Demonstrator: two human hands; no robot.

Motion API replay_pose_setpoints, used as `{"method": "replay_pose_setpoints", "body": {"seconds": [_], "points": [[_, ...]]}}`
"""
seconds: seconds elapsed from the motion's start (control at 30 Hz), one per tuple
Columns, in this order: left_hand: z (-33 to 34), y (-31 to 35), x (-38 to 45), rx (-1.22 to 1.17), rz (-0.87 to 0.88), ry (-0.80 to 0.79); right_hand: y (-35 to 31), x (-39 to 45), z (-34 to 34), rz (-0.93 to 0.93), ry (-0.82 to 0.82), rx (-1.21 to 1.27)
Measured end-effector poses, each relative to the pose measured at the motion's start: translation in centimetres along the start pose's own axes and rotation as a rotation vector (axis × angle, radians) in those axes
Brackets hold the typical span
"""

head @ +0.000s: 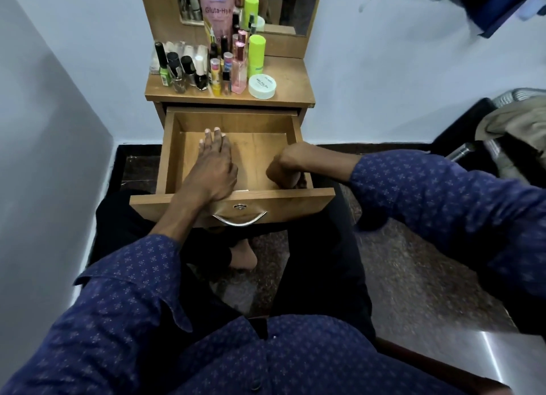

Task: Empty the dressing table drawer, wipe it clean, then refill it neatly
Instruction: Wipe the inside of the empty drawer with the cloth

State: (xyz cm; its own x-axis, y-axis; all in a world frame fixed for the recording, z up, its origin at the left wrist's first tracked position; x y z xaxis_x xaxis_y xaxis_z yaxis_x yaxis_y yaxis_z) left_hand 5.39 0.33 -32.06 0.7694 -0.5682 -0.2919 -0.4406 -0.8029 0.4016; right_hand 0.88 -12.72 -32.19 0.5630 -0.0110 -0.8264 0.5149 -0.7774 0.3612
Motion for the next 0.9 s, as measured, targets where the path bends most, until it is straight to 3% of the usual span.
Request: {"method": "replay_pose_setpoints", "body": {"seconds": [0.1, 0.2, 0.33, 0.5, 0.6, 0.73, 0.9], "points": [[-0.4, 0.0, -0.3, 0.0, -0.013, 0.016, 0.3, -1.2, -1.6, 0.015, -0.104, 0.119], [-0.3, 0.0, 0.1, -0.004, -0.008, 0.023, 1.7, -3.2, -1.7, -0.09, -0.119, 0.244], [-0.2, -0.1, 0.4, -0.011, -0.005, 0.016, 1.9, -3.5, -2.0, -0.134, 0.074, 0.574], [-0.4, 0.2, 0.0, -0.002, -0.007, 0.03, -2.5, 0.6, -2.8, -0.078, 0.131, 0.678], [-0.6, 0.1, -0.2, -0.005, -0.008, 0.042, -5.3, 1.3, -5.1, -0.176, 0.145, 0.791], [-1.1, 0.0, -0.8, 0.001, -0.014, 0.085, -5.4, 0.3, -5.0, -0.211, 0.122, 0.715], [-1.6, -0.3, -1.1, 0.104, -0.024, 0.099, -0.9, -1.1, -0.7, 0.049, 0.05, 0.498]]}}
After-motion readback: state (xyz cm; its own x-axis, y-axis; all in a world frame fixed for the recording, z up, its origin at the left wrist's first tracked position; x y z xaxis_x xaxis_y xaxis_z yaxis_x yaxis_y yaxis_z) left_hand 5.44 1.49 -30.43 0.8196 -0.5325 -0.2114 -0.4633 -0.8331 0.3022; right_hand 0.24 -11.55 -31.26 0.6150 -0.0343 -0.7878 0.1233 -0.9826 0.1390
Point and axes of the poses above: each hand's wrist, its own x-axis towards the middle knuckle, its own z-axis out of the palm, y = z × x, the point moved 10 cm from there along x, towards the middle knuckle, and after that the axes turned 8 degrees about -y, right-handed, at the moved point
